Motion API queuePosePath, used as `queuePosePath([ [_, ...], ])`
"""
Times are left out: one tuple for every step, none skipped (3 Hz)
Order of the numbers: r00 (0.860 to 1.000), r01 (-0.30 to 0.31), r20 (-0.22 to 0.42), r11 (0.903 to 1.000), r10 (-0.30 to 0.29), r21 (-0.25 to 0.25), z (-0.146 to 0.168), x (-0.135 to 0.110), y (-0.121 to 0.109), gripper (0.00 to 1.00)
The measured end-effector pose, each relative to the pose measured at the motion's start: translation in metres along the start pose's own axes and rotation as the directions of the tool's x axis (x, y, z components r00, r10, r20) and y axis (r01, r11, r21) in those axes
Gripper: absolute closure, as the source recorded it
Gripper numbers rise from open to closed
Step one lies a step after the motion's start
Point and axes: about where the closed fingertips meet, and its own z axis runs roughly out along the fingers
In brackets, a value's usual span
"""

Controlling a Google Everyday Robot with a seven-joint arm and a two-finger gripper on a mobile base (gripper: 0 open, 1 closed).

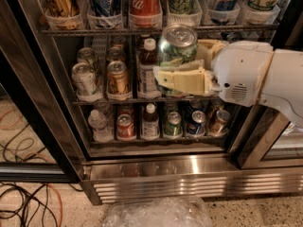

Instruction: Pick green can from top shelf of fridge

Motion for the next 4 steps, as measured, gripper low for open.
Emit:
queuePosePath([
  [1.0, 0.022, 0.011, 0.9942, -0.02, -0.105, 0.019, 0.004, 0.019, 1.0],
  [1.0, 0.023, 0.02, 0.9818, -0.019, -0.188, 0.024, 0.013, 0.038, 1.0],
  [0.999, 0.022, 0.029, 0.9687, -0.016, -0.247, 0.02, 0.017, 0.057, 1.0],
  [0.999, 0.023, 0.029, 0.9675, -0.017, -0.252, 0.02, 0.016, 0.058, 1.0],
])
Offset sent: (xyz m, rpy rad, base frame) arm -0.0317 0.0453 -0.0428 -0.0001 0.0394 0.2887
